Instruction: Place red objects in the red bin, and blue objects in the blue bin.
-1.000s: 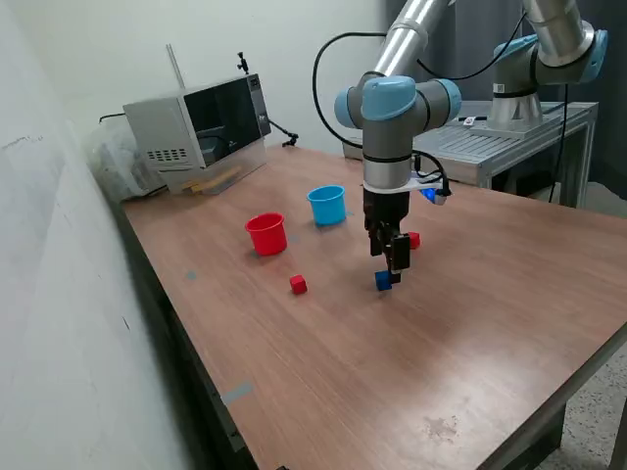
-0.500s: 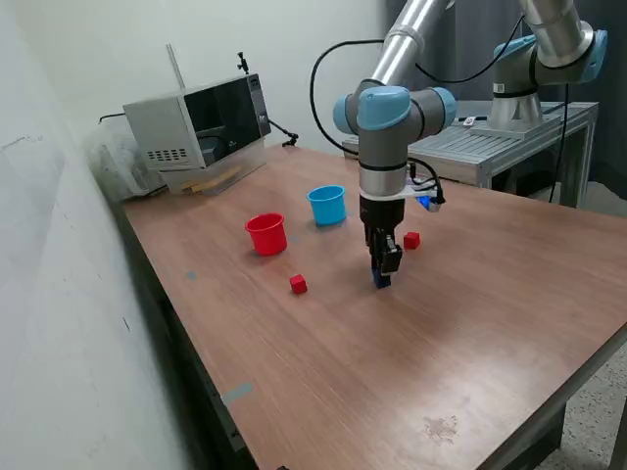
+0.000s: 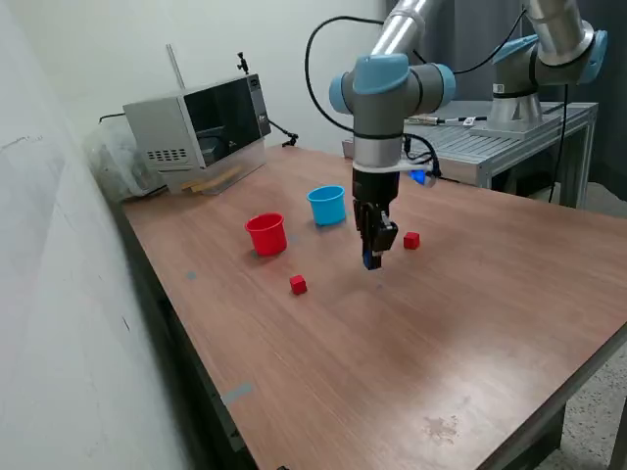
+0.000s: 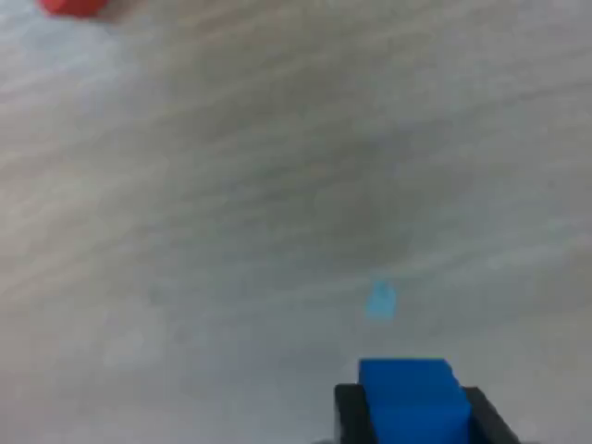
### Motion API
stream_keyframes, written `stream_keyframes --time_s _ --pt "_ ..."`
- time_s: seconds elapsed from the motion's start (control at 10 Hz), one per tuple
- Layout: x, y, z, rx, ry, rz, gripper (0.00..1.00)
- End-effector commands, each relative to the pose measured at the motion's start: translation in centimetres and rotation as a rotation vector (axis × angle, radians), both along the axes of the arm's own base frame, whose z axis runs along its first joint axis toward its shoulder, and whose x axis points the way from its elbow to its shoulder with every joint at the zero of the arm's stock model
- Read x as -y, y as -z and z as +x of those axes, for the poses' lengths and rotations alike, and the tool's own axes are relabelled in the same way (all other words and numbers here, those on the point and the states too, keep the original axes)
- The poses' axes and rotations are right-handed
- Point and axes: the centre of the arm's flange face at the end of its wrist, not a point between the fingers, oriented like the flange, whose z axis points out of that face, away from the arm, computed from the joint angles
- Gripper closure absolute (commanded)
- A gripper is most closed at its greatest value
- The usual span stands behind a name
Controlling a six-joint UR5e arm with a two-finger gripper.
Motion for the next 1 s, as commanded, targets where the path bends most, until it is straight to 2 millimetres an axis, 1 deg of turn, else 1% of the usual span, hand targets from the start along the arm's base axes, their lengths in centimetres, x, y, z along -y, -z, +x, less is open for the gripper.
stream_keyframes --time_s 0.0,0.1,0.2,0.3,0.4,0.5,0.6,0.7,0.9 --pt "-2.9 -7.8 0.2 -0.087 -0.018 0.0 1.0" --pt "-6.5 -9.2 1.0 -0.073 0.02 0.005 1.0" --pt "-10.7 -9.6 1.9 -0.056 0.075 0.008 1.0" --pt "-16.2 -9.3 3.4 -0.026 0.152 0.012 1.0" --pt "-19.7 -8.9 4.6 -0.003 0.192 0.015 1.0" --pt "-21.7 -8.6 6.0 0.02 0.2 0.017 1.0" --pt "-23.2 -8.9 7.3 0.028 0.208 0.019 1.0" --pt "-24.4 -8.6 8.0 0.043 0.21 0.02 1.0" --pt "-27.1 -7.1 9.3 0.081 0.248 0.019 1.0"
